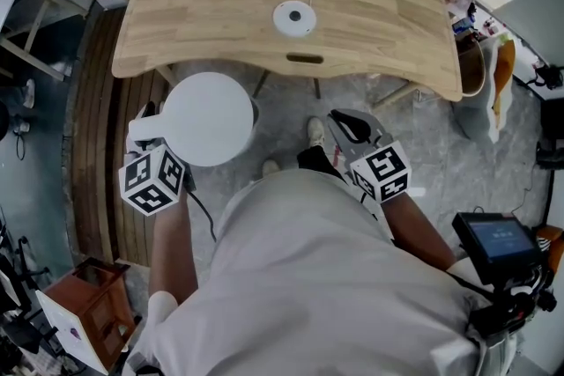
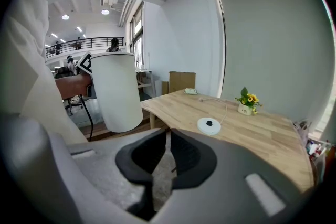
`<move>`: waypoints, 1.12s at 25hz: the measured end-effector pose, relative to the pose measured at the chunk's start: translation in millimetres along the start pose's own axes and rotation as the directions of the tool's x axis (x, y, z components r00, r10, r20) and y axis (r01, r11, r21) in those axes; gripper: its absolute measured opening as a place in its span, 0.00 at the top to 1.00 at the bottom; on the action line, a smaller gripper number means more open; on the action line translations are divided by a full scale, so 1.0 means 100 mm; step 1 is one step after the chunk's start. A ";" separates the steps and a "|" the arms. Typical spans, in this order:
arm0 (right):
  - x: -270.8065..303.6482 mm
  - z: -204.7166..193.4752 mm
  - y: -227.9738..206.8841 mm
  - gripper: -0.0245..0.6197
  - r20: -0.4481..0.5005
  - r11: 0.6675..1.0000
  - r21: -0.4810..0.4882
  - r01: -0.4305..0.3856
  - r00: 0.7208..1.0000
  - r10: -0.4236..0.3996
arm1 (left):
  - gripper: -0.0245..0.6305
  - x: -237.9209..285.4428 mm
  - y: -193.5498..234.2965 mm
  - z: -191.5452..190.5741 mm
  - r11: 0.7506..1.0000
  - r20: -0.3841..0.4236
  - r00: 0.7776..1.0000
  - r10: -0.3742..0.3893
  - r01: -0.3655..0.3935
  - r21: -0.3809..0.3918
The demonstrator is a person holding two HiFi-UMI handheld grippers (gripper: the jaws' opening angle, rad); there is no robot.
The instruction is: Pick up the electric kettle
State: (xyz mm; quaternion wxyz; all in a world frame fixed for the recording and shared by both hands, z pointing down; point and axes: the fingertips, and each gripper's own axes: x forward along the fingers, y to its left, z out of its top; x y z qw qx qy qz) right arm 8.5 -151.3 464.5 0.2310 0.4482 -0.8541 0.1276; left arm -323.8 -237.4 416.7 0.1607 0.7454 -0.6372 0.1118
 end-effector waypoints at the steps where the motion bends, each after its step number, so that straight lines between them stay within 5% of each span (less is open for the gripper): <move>1: -0.01 0.00 0.00 0.91 -0.001 1.000 -0.001 0.002 1.000 -0.002 | 0.86 0.00 -0.01 0.00 1.000 -0.001 1.000 -0.001 0.001 0.001; 28: 0.02 0.05 0.01 0.93 0.006 0.999 -0.032 0.004 1.000 -0.004 | 0.85 0.14 -0.11 -0.01 0.999 -0.009 1.000 -0.030 0.030 0.011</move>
